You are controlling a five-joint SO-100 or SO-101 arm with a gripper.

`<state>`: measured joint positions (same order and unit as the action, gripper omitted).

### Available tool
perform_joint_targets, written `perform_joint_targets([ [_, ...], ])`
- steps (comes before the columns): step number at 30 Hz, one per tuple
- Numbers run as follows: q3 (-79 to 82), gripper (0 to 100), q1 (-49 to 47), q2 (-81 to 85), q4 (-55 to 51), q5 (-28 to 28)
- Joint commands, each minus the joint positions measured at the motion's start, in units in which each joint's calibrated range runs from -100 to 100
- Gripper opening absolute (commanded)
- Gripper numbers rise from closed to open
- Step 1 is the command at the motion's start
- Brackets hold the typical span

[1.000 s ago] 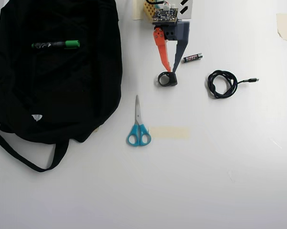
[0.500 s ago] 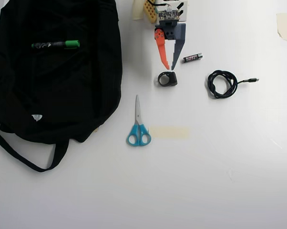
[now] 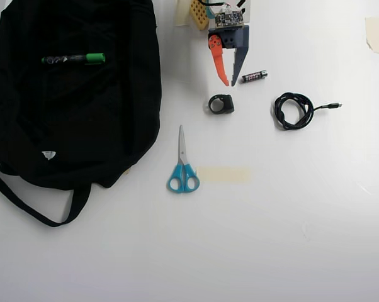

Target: Put the green marker into the black bag

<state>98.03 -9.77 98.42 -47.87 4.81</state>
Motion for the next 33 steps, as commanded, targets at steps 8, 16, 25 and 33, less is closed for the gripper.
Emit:
perform_joint_targets([
  [8, 1.25, 2, -0.4, 1.0, -18.96, 0.8],
  [16, 1.25, 3, -0.25, 1.08, -22.75, 0.8],
  [25, 1.25, 2, -0.18, 0.83, -22.41, 0.75],
  [33, 1.25, 2, -0.18, 0.83, -22.41, 0.75],
])
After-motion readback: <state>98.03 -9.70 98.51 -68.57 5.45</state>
